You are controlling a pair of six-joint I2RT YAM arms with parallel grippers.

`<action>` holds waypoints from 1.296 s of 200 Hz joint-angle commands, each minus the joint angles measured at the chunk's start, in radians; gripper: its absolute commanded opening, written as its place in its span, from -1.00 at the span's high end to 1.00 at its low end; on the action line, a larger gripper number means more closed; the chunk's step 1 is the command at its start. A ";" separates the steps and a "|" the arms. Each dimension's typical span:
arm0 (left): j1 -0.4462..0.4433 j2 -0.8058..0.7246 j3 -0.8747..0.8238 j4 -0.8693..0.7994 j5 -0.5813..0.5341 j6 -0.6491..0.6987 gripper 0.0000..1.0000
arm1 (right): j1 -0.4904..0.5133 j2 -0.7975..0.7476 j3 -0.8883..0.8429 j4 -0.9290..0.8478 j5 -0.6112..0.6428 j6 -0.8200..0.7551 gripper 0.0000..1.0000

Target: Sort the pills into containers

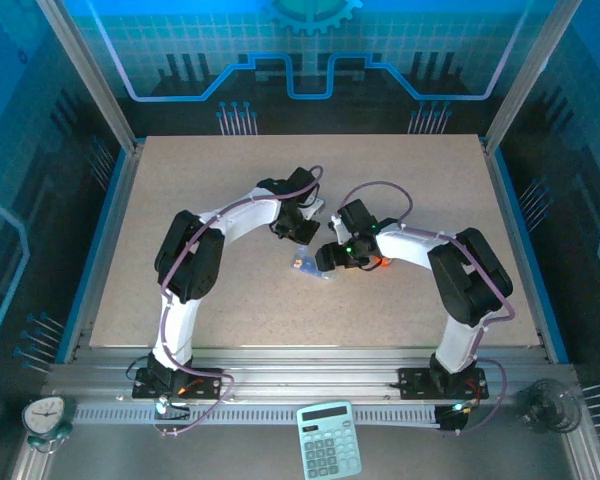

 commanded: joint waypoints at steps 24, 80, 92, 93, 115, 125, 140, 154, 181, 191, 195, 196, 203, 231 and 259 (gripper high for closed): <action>-0.016 -0.097 -0.045 -0.039 0.039 0.001 1.00 | -0.011 0.052 -0.020 0.022 -0.008 0.013 -0.51; -0.030 -0.121 -0.090 -0.056 0.046 -0.004 1.00 | -0.015 0.052 -0.028 0.027 -0.011 0.014 -0.50; -0.031 -0.125 -0.098 -0.060 0.051 -0.006 1.00 | -0.015 0.052 -0.028 0.027 -0.011 0.015 -0.50; -0.031 -0.125 -0.099 -0.060 0.051 -0.007 1.00 | -0.015 0.051 -0.029 0.028 -0.011 0.015 -0.49; -0.035 -0.133 -0.114 -0.064 0.057 -0.008 1.00 | -0.015 0.052 -0.028 0.030 -0.013 0.019 -0.49; -0.037 -0.136 -0.122 -0.063 0.057 -0.011 1.00 | -0.017 0.051 -0.027 0.029 -0.013 0.019 -0.49; -0.039 -0.141 -0.132 -0.064 0.055 -0.016 1.00 | -0.017 0.052 -0.026 0.030 -0.014 0.020 -0.49; -0.039 -0.145 -0.143 -0.066 0.053 -0.022 1.00 | -0.018 0.052 -0.027 0.028 -0.014 0.019 -0.49; -0.041 -0.161 -0.171 -0.071 0.046 -0.042 1.00 | -0.020 0.053 -0.028 0.028 -0.014 0.021 -0.48; -0.042 -0.168 -0.183 -0.073 0.045 -0.049 1.00 | -0.021 0.053 -0.028 0.030 -0.013 0.022 -0.48; -0.042 -0.171 -0.188 -0.073 0.043 -0.051 1.00 | -0.021 0.053 -0.027 0.030 -0.014 0.022 -0.48; -0.042 -0.171 -0.190 -0.073 0.043 -0.050 1.00 | -0.021 0.052 -0.027 0.030 -0.014 0.022 -0.48; -0.043 -0.175 -0.198 -0.071 0.042 -0.052 1.00 | -0.021 0.053 -0.029 0.032 -0.014 0.024 -0.48; -0.048 -0.179 -0.214 -0.070 0.040 -0.057 1.00 | -0.023 0.057 -0.029 0.033 -0.016 0.023 -0.48; -0.050 -0.172 -0.217 -0.070 0.040 -0.058 1.00 | -0.023 0.056 -0.032 0.036 -0.018 0.025 -0.48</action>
